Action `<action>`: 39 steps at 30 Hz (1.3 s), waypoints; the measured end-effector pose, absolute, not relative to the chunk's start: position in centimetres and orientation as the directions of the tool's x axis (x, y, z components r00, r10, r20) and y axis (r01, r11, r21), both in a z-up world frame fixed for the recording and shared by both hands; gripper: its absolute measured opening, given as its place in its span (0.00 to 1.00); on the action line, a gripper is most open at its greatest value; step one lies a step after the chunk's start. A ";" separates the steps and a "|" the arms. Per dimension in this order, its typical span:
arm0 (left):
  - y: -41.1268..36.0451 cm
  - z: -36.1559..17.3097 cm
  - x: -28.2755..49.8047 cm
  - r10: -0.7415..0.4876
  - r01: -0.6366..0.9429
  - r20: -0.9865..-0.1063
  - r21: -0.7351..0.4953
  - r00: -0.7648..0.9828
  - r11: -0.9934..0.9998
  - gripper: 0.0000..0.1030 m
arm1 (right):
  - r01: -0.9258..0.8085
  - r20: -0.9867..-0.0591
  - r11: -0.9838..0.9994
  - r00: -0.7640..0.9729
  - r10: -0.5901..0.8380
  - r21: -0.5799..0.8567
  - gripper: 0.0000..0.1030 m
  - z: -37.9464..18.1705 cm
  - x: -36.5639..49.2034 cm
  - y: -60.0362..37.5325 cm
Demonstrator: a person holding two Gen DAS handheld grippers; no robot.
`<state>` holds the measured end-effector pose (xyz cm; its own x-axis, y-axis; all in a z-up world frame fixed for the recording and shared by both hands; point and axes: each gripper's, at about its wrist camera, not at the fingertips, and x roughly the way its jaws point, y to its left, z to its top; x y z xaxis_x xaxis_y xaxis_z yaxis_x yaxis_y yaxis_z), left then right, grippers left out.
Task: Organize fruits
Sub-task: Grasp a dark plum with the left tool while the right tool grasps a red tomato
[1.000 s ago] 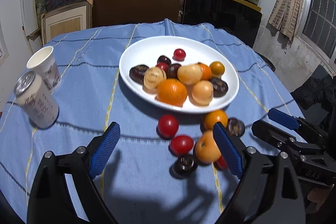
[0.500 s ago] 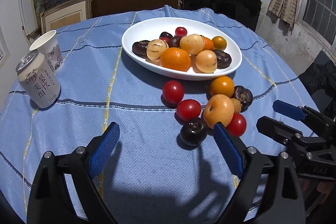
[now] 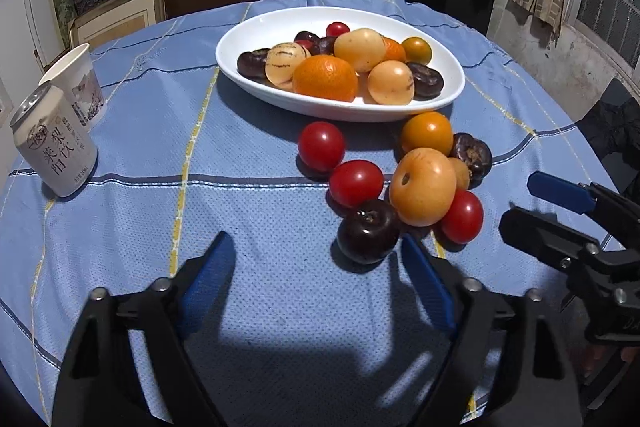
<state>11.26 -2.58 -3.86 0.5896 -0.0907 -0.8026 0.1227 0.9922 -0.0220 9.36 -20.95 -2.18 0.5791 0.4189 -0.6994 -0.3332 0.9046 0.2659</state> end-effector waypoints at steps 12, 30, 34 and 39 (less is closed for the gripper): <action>-2.9 -3.4 10.9 -0.136 0.168 -0.795 -0.044 0.591 0.985 0.28 | -0.350 -0.708 0.902 0.568 0.418 0.252 0.76 -2.3 9.2 -20.5; -0.4 -2.4 10.9 -0.169 0.124 -0.787 -0.117 0.593 0.985 0.28 | -0.402 -0.800 0.914 0.528 0.285 0.059 0.34 -3.9 10.3 -15.3; -0.5 -2.4 10.8 -0.169 0.127 -0.788 -0.116 0.592 0.985 0.28 | -0.394 -0.798 0.916 0.527 0.293 0.076 0.28 -3.7 10.1 -15.9; -0.8 -2.5 10.7 -0.171 0.134 -0.789 -0.113 0.591 0.985 0.28 | -0.380 -0.791 0.919 0.530 0.307 0.102 0.28 -3.4 9.2 -16.5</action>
